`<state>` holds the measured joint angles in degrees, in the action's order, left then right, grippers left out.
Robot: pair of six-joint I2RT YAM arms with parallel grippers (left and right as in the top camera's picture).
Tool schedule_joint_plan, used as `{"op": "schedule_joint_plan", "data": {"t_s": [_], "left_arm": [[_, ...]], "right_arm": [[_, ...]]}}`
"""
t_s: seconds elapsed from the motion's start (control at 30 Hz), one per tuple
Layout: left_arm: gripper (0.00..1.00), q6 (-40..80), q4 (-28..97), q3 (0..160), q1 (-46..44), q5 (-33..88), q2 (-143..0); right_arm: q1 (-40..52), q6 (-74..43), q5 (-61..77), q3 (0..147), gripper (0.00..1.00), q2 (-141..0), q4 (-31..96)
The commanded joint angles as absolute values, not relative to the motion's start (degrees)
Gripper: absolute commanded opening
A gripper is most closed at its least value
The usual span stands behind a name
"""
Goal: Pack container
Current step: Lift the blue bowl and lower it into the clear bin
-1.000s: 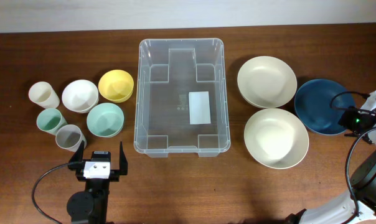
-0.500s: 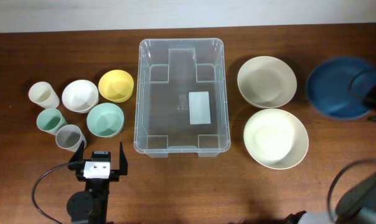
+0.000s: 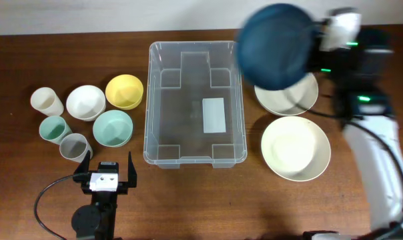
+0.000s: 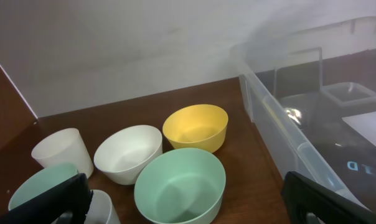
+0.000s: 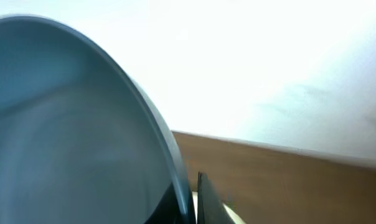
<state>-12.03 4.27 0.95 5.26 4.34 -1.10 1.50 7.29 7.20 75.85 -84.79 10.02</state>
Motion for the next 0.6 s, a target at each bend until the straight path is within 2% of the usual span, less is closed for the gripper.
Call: {"op": "schedule_joint_plan", "data": {"t_s": [0.0,0.2,0.57], "left_arm": [[1.0,-12.8,4.2,0.5,5.0,5.0,-0.7],[1.0,-12.8,4.2,0.5,5.0,5.0,-0.7],[1.0,-12.8,4.2,0.5,5.0,5.0,-0.7]], "right_arm": [[11.0,10.3,1.6,76.4,0.04,-90.0,4.5],[18.7,10.7,-2.2,76.4,0.04,-101.3,-4.3],[20.0,10.4,-1.9,76.4,0.04,-109.9,-11.8]]}}
